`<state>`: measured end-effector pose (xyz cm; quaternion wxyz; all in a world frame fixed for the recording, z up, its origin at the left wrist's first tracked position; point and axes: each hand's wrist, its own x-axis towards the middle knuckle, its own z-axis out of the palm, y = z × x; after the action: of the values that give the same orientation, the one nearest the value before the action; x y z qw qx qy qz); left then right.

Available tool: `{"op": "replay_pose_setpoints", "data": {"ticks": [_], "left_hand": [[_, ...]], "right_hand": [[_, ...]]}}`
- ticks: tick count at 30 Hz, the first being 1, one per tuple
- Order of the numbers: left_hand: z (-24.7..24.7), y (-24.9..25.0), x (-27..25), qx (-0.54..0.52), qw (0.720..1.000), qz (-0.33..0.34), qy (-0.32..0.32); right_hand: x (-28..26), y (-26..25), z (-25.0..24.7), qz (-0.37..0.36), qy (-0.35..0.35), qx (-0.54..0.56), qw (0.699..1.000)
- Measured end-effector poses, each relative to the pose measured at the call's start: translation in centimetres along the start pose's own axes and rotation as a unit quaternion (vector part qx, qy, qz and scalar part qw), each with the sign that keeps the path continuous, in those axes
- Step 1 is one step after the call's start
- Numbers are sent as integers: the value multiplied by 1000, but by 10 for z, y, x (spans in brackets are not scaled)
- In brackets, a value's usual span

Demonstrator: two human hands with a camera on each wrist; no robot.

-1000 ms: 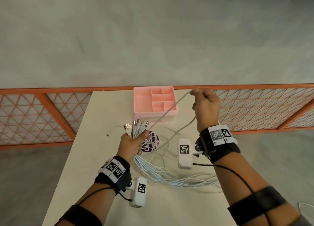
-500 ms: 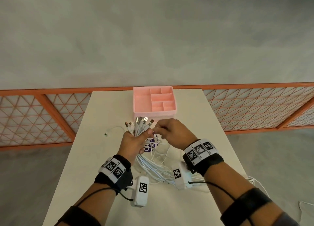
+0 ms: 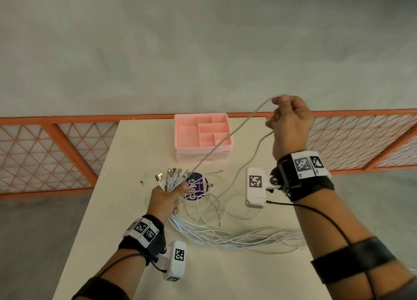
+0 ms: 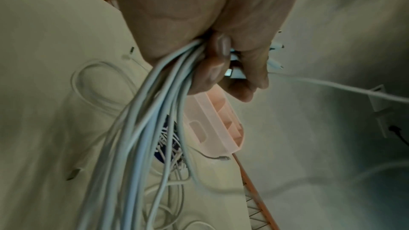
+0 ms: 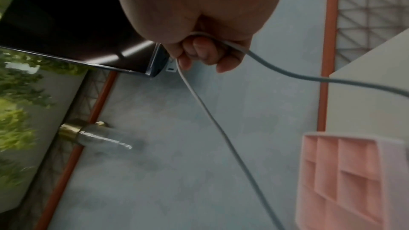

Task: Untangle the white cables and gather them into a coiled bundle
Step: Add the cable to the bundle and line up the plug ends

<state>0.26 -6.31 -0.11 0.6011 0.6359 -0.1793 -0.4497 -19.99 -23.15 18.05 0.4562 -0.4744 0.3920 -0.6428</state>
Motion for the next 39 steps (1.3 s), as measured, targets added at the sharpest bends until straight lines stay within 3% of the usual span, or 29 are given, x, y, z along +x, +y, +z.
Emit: {"op": "replay_pose_setpoints", "data": {"ticks": [7,11,14,17,18,21,22,23,25,26,28,29,30,34,39], "left_hand": [[0,7,0,-51,998,-9,18],[3,18,-2,-99,995,-10,18],[7,32,-4,-139,990,-6,-3],[15,52,-8,-177,984,-2,-17],[20,59,-10,-189,982,1,-26],[35,80,-17,-211,976,17,-49],[39,85,-19,-214,975,22,-56],[43,89,-20,-215,974,26,-63],[52,95,-21,-209,975,33,-70],[56,97,-21,-207,975,35,-71],[64,99,-22,-208,975,41,-68],[66,100,-22,-211,974,44,-66],[68,101,-22,-214,973,50,-64],[52,110,-17,-228,969,83,-42],[12,118,2,-292,951,98,8]], "right_hand": [[24,30,-74,89,196,-5,977],[31,56,-114,146,232,-78,958],[24,77,-135,238,125,-208,941],[13,90,-141,348,78,-328,875],[4,92,-141,352,48,-359,863],[-15,106,-128,362,-17,-493,791],[-25,107,-117,339,-26,-493,801],[-35,111,-105,303,-35,-458,835],[-59,103,-72,224,-146,-323,908],[-73,94,-53,193,-244,-280,908],[-95,90,-26,163,-416,-251,859],[-105,93,-14,149,-461,-260,836],[-113,98,-5,127,-484,-292,815],[-126,122,-3,81,-459,-395,791],[-116,149,-67,88,-443,-558,696]]}}
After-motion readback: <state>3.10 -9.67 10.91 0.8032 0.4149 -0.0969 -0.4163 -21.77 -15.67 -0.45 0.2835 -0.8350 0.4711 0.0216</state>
